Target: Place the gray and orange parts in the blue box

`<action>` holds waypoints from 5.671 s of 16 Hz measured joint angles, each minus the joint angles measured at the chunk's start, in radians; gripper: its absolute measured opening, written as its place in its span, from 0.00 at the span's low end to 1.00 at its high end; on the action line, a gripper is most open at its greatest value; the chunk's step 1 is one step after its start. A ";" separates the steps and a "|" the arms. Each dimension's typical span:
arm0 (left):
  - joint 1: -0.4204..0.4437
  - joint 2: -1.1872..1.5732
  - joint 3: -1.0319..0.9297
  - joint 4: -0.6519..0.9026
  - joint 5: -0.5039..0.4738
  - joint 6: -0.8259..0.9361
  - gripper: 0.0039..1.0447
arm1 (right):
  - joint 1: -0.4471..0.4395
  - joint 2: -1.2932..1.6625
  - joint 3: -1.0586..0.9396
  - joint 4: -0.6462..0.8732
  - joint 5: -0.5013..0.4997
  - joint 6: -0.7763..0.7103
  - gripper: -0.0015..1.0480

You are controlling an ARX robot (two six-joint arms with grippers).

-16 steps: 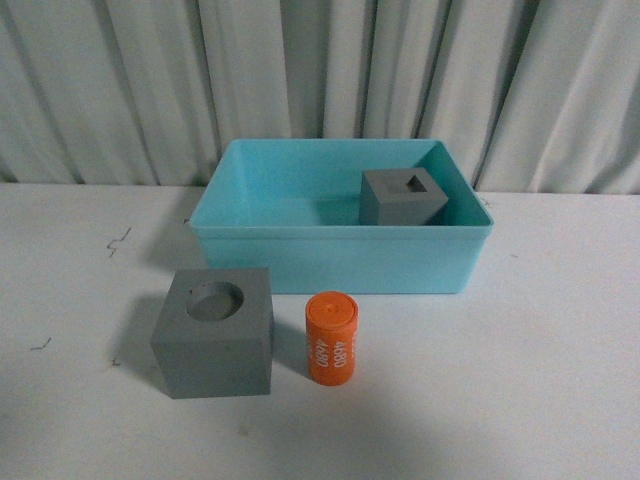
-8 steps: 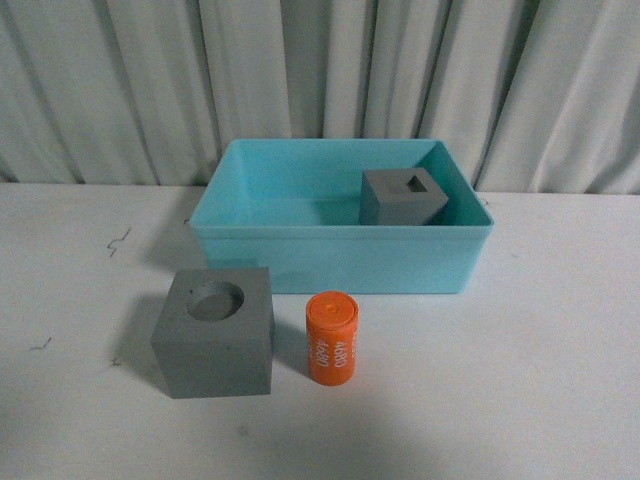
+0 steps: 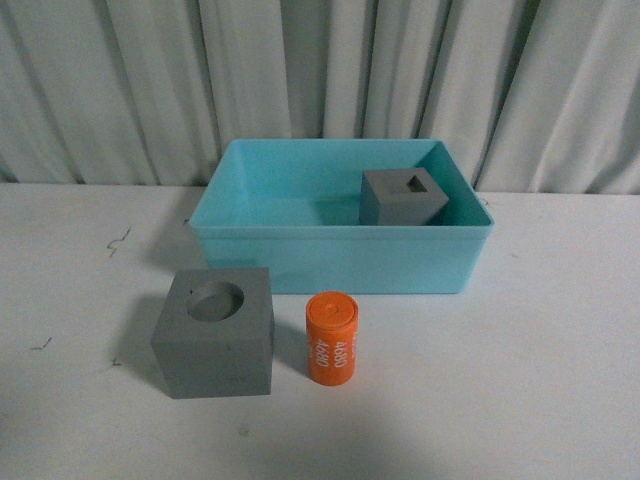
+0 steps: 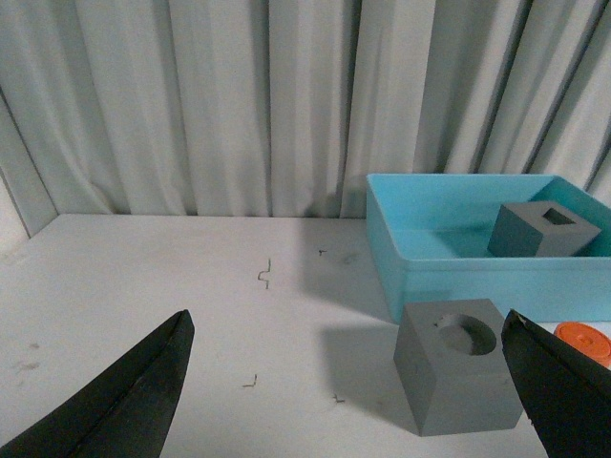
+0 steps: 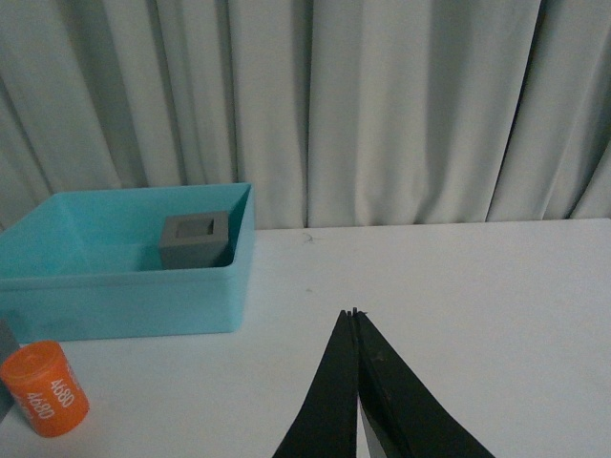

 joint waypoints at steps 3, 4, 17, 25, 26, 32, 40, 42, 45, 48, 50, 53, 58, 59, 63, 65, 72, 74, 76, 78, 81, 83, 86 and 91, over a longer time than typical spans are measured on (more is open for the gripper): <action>0.000 0.000 0.000 0.000 0.000 0.000 0.94 | 0.000 -0.173 0.004 -0.163 -0.002 -0.001 0.02; 0.000 0.000 0.000 0.001 -0.001 0.000 0.94 | 0.000 -0.172 0.000 -0.189 -0.001 -0.001 0.02; 0.000 0.000 0.000 0.000 0.000 0.000 0.94 | 0.000 -0.172 0.000 -0.181 -0.001 -0.003 0.95; -0.449 1.072 0.390 0.015 -0.020 -0.359 0.94 | 0.000 -0.172 0.000 -0.181 -0.003 -0.003 0.94; -0.446 1.155 0.431 0.064 -0.044 -0.371 0.94 | 0.000 -0.172 0.000 -0.180 -0.003 -0.003 0.94; -0.420 1.515 0.617 0.196 -0.126 -0.346 0.94 | 0.000 -0.172 0.000 -0.181 -0.003 -0.003 0.94; -0.389 1.631 0.676 0.253 -0.127 -0.277 0.94 | 0.000 -0.172 0.000 -0.180 -0.003 -0.003 0.94; -0.383 1.631 0.676 0.258 -0.127 -0.272 0.94 | 0.000 -0.172 0.000 -0.180 -0.003 -0.003 0.94; -0.383 1.645 0.679 0.255 -0.132 -0.270 0.94 | 0.000 -0.172 0.000 -0.180 -0.003 -0.003 0.94; -0.383 1.646 0.700 0.241 -0.134 -0.267 0.94 | 0.000 -0.172 0.000 -0.180 -0.003 -0.003 0.94; -0.380 1.646 0.710 0.237 -0.138 -0.261 0.94 | 0.000 -0.172 0.000 -0.180 -0.003 -0.003 0.94; -0.372 1.646 0.710 0.235 -0.139 -0.249 0.94 | 0.000 -0.172 0.000 -0.180 -0.003 -0.003 0.94; -0.335 1.747 0.734 0.291 -0.165 -0.192 0.94 | 0.000 -0.172 0.000 -0.180 -0.003 -0.003 0.94; -0.327 1.752 0.734 0.299 -0.166 -0.190 0.94 | 0.000 -0.172 0.000 -0.181 -0.003 -0.003 0.94; -0.305 1.773 0.734 0.320 -0.169 -0.180 0.94 | 0.000 -0.172 0.000 -0.181 -0.003 -0.003 0.94; -0.302 1.792 0.734 0.321 -0.170 -0.172 0.94 | 0.000 -0.172 0.000 -0.180 -0.003 -0.003 0.94; -0.337 1.831 0.749 0.335 -0.185 -0.173 0.94 | 0.000 -0.172 0.000 -0.180 -0.003 -0.003 0.94; -0.344 1.843 0.757 0.341 -0.193 -0.173 0.94 | 0.000 -0.172 0.000 -0.180 -0.003 -0.003 0.94; -0.344 1.849 0.760 0.344 -0.196 -0.173 0.94 | 0.000 -0.172 0.000 -0.180 -0.003 -0.003 0.94; -0.344 1.850 0.760 0.345 -0.195 -0.173 0.94 | 0.000 -0.172 0.000 -0.180 -0.003 -0.003 0.94; -0.344 1.854 0.761 0.349 -0.198 -0.173 0.94 | 0.000 -0.172 0.000 -0.181 -0.003 -0.003 0.94; -0.344 1.858 0.761 0.356 -0.198 -0.173 0.94 | 0.000 -0.172 0.000 -0.181 -0.003 -0.003 0.94; -0.344 1.864 0.759 0.365 -0.195 -0.173 0.94 | 0.000 -0.172 0.000 -0.181 -0.003 -0.003 0.94; -0.342 1.872 0.742 0.392 -0.186 -0.176 0.94 | 0.000 -0.172 0.000 -0.181 -0.003 -0.003 0.94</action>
